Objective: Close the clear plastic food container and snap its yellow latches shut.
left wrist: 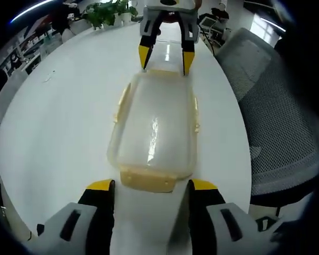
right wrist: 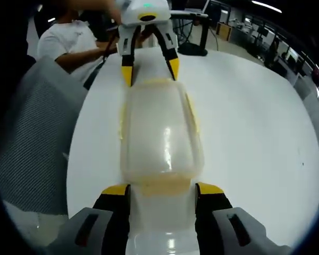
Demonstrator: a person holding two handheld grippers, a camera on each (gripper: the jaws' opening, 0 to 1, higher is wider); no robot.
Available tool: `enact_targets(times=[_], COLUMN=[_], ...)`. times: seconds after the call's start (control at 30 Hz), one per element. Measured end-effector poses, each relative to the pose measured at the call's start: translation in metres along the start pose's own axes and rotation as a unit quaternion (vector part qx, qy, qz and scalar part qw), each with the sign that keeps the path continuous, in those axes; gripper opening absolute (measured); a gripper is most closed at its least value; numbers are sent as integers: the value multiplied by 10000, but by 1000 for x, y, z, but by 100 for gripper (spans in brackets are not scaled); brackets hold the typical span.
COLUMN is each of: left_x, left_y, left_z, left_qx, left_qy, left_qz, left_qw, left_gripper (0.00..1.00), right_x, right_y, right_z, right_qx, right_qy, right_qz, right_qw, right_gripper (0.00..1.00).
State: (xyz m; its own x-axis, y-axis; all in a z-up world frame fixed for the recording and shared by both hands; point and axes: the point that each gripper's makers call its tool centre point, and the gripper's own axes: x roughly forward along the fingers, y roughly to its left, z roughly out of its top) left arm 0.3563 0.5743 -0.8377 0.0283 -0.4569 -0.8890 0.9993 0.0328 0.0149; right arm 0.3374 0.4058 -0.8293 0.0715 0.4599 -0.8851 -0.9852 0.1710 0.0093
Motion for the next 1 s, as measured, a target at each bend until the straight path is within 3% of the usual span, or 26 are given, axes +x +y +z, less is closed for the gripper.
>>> enact_targets(times=[0.37, 0.7, 1.0], left_x=[2, 5, 8], left_y=[-1, -2, -2], left_z=[7, 10, 14], left_qx=[173, 295, 584], left_qy=[13, 72, 578], left_qz=[-80, -138, -234], left_qw=[9998, 9994, 9963], left_gripper=[39, 39, 40], right_x=[7, 8, 8], right_y=[0, -1, -1], right_z=[-7, -9, -9], right_qx=[-48, -50, -133], right_qy=[175, 243, 395], right_qz=[3, -3, 14], right_qw=[9998, 9997, 9991], right_gripper=[40, 40, 40])
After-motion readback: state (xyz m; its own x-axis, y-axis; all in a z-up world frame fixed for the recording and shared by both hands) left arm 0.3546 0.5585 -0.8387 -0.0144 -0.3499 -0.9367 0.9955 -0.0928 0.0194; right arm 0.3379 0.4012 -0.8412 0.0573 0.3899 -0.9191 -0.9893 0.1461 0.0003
